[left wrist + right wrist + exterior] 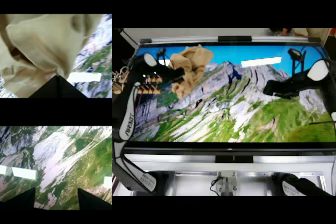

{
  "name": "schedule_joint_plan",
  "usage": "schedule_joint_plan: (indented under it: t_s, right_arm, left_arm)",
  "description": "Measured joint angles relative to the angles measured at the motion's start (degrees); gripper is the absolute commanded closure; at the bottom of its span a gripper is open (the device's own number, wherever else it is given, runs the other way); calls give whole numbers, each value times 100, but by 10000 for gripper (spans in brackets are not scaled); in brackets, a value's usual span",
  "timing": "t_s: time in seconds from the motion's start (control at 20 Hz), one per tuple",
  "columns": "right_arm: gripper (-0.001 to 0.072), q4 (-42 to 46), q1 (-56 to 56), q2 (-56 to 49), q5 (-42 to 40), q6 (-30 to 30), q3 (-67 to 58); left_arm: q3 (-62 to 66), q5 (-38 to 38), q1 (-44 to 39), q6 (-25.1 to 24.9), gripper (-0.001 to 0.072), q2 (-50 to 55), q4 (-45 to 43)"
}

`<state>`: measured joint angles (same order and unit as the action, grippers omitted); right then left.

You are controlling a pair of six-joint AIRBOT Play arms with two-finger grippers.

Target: Fold the shirts.

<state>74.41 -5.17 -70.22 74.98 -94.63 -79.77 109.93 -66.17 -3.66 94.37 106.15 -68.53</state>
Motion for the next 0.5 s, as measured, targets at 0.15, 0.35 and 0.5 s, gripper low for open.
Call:
schedule_joint_plan:
  t_s: [0.15, 0.35, 0.5]
  right_arm:
    - [80, 87, 4, 378, -289, 98, -341]
    - [80, 551, 13, 1152, -713, 173, -1073]
    - [79, 929, 13, 1864, -1016, 181, -1519]
  left_arm:
    - [481, 85, -262, -531, 660, -922, 221]
    - [616, 448, -1150, -817, 660, -2557, 385]
    - [319, 761, -2157, -717, 659, -3318, 411]
